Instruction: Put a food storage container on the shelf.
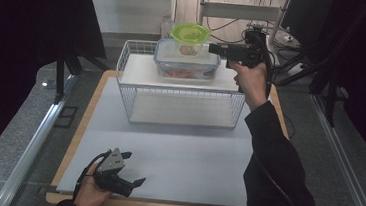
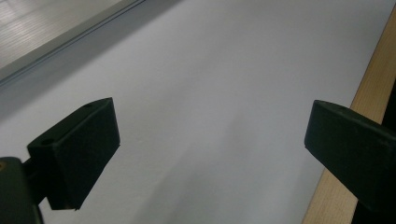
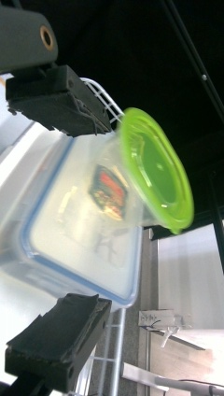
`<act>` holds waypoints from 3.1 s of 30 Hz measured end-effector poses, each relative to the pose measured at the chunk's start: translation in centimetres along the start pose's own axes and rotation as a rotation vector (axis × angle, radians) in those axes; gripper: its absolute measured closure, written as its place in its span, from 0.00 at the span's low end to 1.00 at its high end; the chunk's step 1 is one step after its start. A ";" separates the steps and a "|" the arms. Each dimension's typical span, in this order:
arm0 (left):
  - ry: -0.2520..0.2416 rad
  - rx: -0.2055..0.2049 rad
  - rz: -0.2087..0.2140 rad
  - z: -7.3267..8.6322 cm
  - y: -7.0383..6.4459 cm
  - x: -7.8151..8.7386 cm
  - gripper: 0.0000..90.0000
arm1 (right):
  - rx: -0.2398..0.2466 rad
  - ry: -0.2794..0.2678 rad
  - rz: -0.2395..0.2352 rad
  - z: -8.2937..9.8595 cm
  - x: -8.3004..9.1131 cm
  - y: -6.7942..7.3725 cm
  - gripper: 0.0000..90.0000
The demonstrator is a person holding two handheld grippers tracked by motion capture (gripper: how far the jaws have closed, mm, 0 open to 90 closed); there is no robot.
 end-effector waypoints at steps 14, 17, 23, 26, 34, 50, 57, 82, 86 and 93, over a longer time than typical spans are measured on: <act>-0.036 0.017 0.012 -0.3 0.2 0.2 0.02 | 0.179 0.054 0.028 5.8 1.4 1.4 0.08; -0.039 0.019 0.013 -0.3 0.2 0.2 0.01 | 0.224 0.069 0.042 6.9 1.6 1.9 0.06; -0.045 0.023 0.026 -0.3 0.3 0.2 0.01 | 0.276 0.084 0.045 9.3 1.7 2.8 0.04; -0.044 0.022 0.026 -0.3 0.3 0.2 0.01 | 0.281 0.087 0.036 10.0 1.7 3.0 0.03; -0.043 0.025 0.026 -0.3 0.2 0.1 0.01 | 0.309 0.117 0.034 13.3 1.4 3.0 0.02; -0.030 0.017 0.019 -0.1 0.1 0.0 0.01 | 0.323 0.161 0.017 18.7 1.4 2.3 0.02; -0.026 0.015 0.019 -0.1 0.1 0.0 0.01 | 0.338 0.163 -0.010 21.1 1.5 1.9 0.01; -0.004 -0.001 0.009 0.1 0.0 -0.2 0.01 | 0.308 0.212 0.047 26.8 4.6 0.3 0.01; 0.003 -0.003 0.008 0.1 0.0 -0.3 0.02 | 0.309 0.215 0.072 27.7 5.4 -0.1 0.01; 0.013 -0.011 0.002 0.2 0.0 -0.4 0.02 | 0.320 0.216 0.100 28.8 6.3 -0.6 0.01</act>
Point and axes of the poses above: each handheld gripper's, and its own axes: x roughly backward along the jaws, z roughly out of its underside, y roughly to its left, the point moved 10 cm from there along -x, roughly forward along the jaws, and after that the axes turned 5 degrees about y, right-handed, at the moved point
